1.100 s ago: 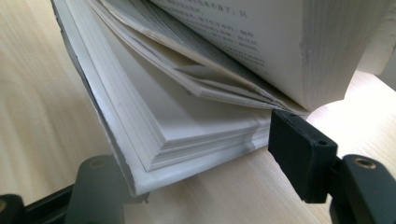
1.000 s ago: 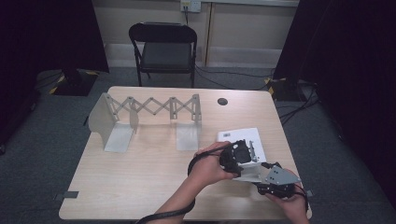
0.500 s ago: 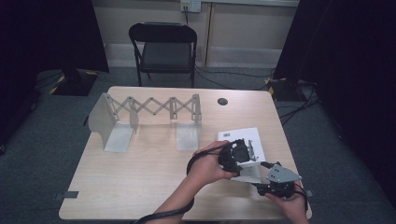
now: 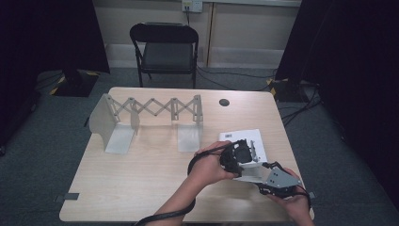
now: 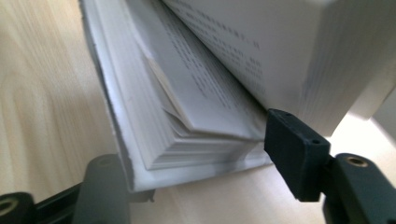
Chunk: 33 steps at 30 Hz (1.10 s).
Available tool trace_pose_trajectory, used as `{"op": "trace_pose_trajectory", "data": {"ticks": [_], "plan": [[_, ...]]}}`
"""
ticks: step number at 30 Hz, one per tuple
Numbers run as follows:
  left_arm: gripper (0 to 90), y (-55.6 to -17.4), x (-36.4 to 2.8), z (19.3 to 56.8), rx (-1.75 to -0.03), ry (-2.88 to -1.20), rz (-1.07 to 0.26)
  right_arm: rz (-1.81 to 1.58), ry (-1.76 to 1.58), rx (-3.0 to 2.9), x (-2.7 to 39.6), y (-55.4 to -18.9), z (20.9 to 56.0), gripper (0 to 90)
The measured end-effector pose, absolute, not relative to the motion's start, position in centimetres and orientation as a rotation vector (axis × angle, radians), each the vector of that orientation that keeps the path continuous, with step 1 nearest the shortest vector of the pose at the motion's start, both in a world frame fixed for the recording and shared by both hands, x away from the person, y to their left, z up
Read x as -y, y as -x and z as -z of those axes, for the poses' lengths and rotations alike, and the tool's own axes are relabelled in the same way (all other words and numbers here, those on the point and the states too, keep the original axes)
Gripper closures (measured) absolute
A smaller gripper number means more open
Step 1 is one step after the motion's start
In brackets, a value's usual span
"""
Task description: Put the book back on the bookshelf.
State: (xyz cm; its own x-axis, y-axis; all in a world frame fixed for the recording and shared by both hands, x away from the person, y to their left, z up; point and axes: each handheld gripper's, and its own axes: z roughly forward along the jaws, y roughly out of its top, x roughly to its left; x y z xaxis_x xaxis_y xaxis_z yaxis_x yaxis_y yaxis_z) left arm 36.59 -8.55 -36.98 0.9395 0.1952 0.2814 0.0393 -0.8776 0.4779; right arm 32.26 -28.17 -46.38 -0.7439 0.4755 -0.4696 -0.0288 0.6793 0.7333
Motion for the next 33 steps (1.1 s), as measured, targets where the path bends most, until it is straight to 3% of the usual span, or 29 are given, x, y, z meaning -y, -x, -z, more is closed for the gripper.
{"op": "trace_pose_trajectory", "data": {"ticks": [3,6,9,21,33], "plan": [[46.2,-36.6,8.5,37.2,-0.136,-2.602,-0.446,-0.951,-0.286,-2.225,27.8,-32.0,45.9,52.0],[44.3,-36.6,7.7,37.0,-0.133,-2.54,-0.43,-0.91,-0.268,-2.235,27.6,-32.0,45.2,55.8],[37.4,-36.4,6.3,36.3,-0.165,-2.469,-0.379,-0.885,-0.263,-2.256,27.5,-32.4,44.4,57.8],[31.6,-35.4,0.1,35.8,-0.274,-2.352,-0.389,-0.874,-0.257,-2.35,27.0,-33.4,41.3,63.1],[25.1,-35.9,-3.8,39.0,-0.424,-2.329,-0.295,-0.921,-0.273,-2.409,27.4,-34.0,38.9,67.5]]}}
